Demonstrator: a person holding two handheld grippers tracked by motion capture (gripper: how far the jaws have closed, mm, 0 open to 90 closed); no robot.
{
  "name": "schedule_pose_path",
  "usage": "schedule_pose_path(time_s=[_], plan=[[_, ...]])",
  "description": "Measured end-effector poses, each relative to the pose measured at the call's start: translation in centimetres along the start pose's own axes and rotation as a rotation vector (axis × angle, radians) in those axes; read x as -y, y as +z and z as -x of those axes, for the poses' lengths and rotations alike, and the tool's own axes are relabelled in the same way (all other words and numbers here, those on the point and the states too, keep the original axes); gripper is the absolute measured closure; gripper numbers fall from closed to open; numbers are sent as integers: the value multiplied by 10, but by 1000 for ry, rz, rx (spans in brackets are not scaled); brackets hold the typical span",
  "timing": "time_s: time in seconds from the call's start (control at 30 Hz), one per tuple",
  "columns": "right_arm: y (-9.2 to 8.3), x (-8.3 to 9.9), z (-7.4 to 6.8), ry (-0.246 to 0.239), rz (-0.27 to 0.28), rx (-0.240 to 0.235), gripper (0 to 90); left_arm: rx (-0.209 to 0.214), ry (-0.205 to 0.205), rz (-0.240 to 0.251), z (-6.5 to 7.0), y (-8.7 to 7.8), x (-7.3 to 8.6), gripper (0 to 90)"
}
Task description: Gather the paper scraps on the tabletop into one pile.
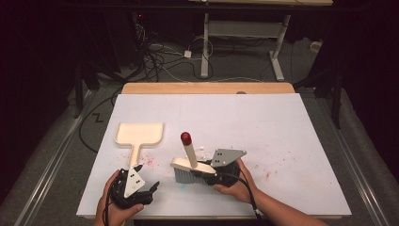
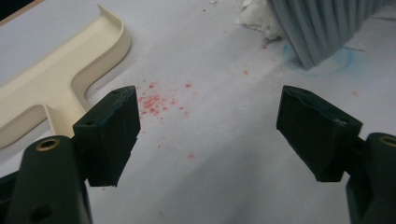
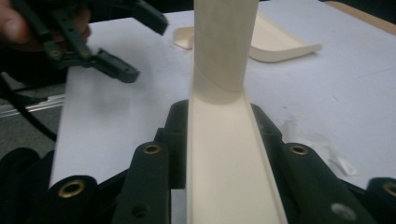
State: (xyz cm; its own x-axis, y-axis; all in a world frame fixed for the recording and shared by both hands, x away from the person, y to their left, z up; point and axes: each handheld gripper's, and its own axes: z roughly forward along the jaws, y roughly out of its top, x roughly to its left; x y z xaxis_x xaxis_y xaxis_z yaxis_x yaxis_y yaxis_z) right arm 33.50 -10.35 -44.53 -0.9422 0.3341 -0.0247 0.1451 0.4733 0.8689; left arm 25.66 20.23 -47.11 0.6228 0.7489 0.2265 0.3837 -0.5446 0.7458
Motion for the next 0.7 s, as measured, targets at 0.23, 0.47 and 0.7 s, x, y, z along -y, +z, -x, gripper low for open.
schedule_pose_path(time_s=[0.23,0.47,0.7], plan=[[0,-1,10,23,27,4,676,2,0,-1,0,1,-1,206],[-18,-16,8,20,78,9,676,2,21,4,0,1,-1,206],[-50,-33,17,3,163,90,676,4,3,-5,0,0,-1,206]])
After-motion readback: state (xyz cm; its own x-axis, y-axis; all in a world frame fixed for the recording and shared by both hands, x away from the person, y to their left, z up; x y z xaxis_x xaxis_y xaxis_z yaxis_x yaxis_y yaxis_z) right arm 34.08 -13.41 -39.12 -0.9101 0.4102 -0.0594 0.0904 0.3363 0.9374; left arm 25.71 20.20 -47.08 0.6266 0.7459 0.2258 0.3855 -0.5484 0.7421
